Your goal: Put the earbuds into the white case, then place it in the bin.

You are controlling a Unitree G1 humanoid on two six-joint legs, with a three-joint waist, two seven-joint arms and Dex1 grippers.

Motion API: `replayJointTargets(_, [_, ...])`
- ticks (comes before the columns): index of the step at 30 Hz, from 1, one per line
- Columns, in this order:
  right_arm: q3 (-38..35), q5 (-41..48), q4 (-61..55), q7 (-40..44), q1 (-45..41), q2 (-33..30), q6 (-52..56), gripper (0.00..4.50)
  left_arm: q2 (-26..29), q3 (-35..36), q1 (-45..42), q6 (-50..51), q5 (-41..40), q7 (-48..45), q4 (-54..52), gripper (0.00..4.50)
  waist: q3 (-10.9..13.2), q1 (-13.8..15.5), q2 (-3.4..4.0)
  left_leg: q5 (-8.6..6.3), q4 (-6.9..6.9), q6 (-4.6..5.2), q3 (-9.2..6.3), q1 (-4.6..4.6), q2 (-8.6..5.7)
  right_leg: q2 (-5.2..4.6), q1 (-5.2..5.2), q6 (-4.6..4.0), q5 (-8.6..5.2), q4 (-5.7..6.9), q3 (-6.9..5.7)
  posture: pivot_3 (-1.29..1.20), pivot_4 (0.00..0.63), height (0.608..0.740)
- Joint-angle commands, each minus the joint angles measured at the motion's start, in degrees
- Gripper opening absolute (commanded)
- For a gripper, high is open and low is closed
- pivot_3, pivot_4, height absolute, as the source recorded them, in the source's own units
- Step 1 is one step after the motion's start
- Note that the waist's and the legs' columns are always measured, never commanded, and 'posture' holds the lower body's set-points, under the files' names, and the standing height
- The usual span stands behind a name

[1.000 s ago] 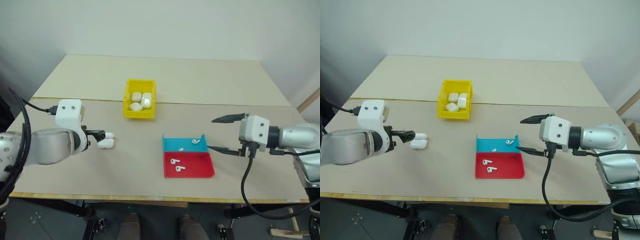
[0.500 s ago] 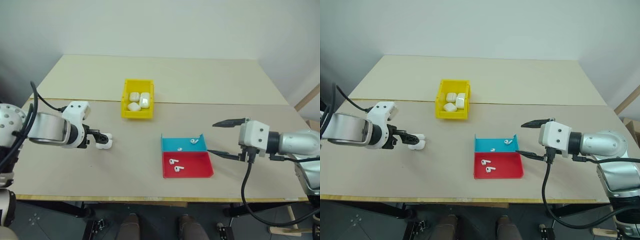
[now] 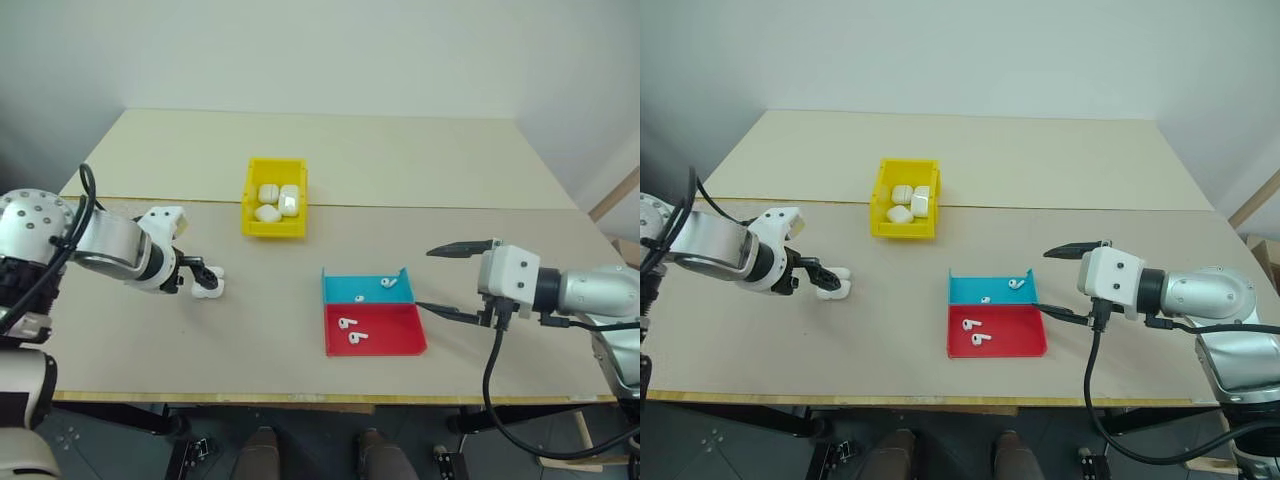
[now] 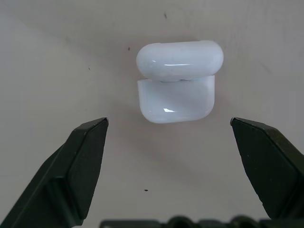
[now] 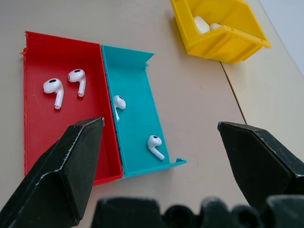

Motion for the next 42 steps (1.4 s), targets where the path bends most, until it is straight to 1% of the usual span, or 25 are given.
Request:
replayJointTargets(1, [-2.1, 0.55, -1.96, -0.57, 0.4, -0.76, 0.46, 4.47, -1.77, 0.48, -2.52, 0.49, -0.37, 2.12, 2.45, 4.5, 0.0, 0.01, 0.0, 0.0, 0.0, 0.0, -0.01, 0.0, 0.0, 0.0, 0.0, 0.0, 0.0, 0.0, 0.0, 0.0, 0.15, 0.74])
replayJointTargets(5, [-2.24, 0.42, -2.12, -0.77, 0.55, -0.88, 0.69, 4.47, -3.54, 0.54, -2.8, 0.35, -0.37, 5.08, 3.53, 4.5, 0.0, 0.0, -0.01, 0.0, 0.0, -0.01, -0.02, 0.0, -0.01, 0.0, 0.0, 0.0, 0.0, 0.0, 0.0, 0.0, 0.15, 0.74])
replayJointTargets(9, [-2.43, 0.49, -2.41, -0.87, 0.77, -1.05, 1.0, 4.47, -5.88, 0.7, -4.96, -0.16, -0.37, 8.14, 6.45, 4.5, 0.01, 0.02, -0.02, 0.01, 0.0, -0.01, -0.04, -0.04, -0.02, -0.01, -0.04, 0.0, 0.0, 0.0, -0.01, 0.0, 0.15, 0.74])
replayJointTargets(14, [-3.04, 0.6, -2.79, -0.98, 1.13, -1.48, 1.38, 4.47, -7.89, 1.05, -6.12, 0.28, -0.37, 9.91, 9.87, 4.5, 0.0, -0.04, -0.02, 0.01, 0.0, -0.02, -0.04, -0.04, -0.05, -0.03, -0.04, 0.01, -0.01, 0.01, 0.0, 0.0, 0.15, 0.74])
replayJointTargets(23, [-3.91, 0.5, -3.85, -1.39, 2.29, -1.74, 2.02, 4.47, -8.57, 0.95, -6.38, 0.31, -0.37, 11.85, 11.18, 4.5, 0.01, -0.02, -0.02, 0.04, 0.0, -0.07, -0.05, -0.06, -0.07, -0.04, -0.05, 0.02, -0.01, 0.01, -0.01, 0.0, 0.15, 0.74])
replayJointTargets(33, [-3.94, 0.12, -4.4, -1.92, 2.36, -1.6, 2.79, 4.47, -10.19, 1.29, -6.3, 0.35, 0.96, 11.24, 12.39, 4.5, 0.01, -0.03, -0.02, 0.06, 0.0, -0.1, -0.07, -0.06, -0.08, -0.04, -0.05, 0.03, -0.01, 0.01, -0.01, 0.0, 0.15, 0.74])
replayJointTargets(42, [-3.65, -0.53, -4.81, -2.47, 2.66, -1.76, 3.3, 4.47, -13.55, 4.72, -8.07, 3.43, 9.79, 8.09, 16.62, 4.5, 0.01, -0.04, -0.03, 0.06, 0.0, -0.11, -0.09, -0.07, -0.13, -0.05, -0.06, 0.05, -0.02, 0.01, -0.02, 0.0, 0.15, 0.74])
